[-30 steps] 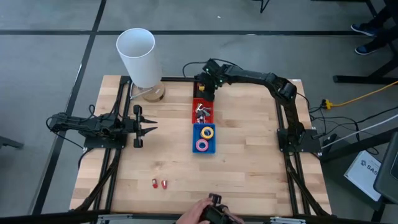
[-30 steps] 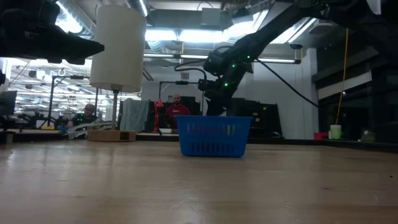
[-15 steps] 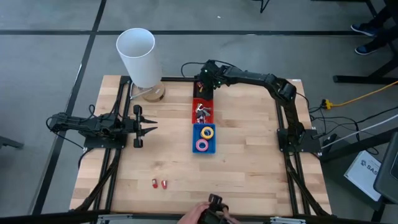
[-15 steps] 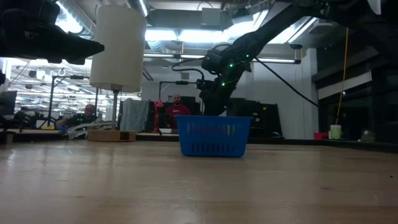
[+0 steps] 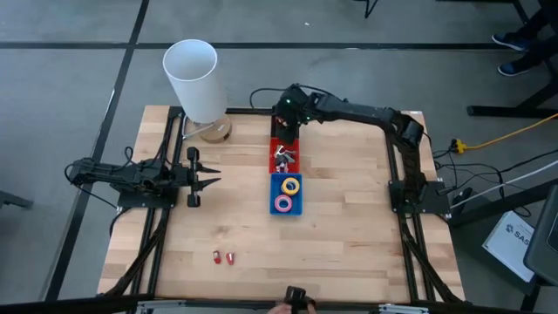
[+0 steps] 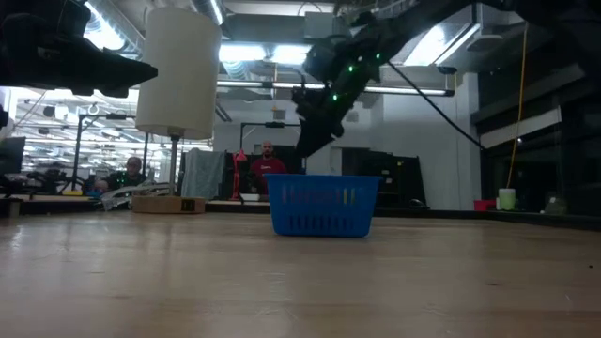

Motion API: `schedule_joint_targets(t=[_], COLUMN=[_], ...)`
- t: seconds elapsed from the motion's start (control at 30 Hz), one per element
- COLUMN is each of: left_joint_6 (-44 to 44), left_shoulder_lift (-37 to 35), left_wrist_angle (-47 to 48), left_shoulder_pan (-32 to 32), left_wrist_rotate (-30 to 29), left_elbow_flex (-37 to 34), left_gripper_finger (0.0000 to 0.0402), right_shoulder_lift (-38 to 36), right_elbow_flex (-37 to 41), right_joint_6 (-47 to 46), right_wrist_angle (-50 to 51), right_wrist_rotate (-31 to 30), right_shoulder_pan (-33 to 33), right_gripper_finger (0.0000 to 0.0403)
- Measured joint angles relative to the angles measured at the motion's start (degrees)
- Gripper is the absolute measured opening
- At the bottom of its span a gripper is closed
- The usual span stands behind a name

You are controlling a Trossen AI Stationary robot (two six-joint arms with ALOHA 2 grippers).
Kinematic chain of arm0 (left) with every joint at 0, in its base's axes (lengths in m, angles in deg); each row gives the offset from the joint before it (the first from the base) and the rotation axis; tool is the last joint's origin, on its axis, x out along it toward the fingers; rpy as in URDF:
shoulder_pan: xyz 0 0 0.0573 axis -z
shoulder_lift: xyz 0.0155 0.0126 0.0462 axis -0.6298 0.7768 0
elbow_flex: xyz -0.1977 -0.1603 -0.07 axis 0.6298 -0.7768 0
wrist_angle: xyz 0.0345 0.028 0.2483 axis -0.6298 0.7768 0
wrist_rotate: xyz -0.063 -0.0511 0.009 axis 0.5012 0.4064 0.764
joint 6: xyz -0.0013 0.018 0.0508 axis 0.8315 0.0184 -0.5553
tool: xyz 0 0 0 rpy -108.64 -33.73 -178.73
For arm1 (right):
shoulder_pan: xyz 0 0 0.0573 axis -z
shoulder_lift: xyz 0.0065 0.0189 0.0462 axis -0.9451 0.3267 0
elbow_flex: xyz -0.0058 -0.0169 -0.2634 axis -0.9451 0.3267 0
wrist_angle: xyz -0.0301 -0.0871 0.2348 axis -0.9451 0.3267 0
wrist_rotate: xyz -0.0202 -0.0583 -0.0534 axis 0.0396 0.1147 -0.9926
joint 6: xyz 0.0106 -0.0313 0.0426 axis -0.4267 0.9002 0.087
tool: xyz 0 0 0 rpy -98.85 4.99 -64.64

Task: Pick and place Stapler, Stapler remover, tape
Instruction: Put the left red stapler into the black bin

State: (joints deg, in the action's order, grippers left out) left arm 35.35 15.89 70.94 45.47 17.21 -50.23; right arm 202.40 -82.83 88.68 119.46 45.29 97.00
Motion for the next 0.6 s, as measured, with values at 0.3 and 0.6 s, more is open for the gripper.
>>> schedule_joint_targets(t=[0.3, 0.6], left_joint_6=[0.0, 0.0], left_shoulder_lift=[0.0, 0.0], left_wrist_angle=[0.0, 0.0], left_shoulder_pan=[0.0, 0.0], left_wrist_rotate=[0.0, 0.0], left_elbow_flex=[0.0, 0.0], left_gripper_finger=[0.0093, 0.0092], right_shoulder_lift=[-4.9, -7.7], right_elbow_flex=[0.0, 0.0], right_joint_6=[0.0, -5.2], right_wrist_angle=[-0.3, 2.4], right_wrist_rotate=[0.0, 0.0], right_shoulder_pan=[-6.0, -14.3], right_gripper_finger=[0.0249, 0.0249])
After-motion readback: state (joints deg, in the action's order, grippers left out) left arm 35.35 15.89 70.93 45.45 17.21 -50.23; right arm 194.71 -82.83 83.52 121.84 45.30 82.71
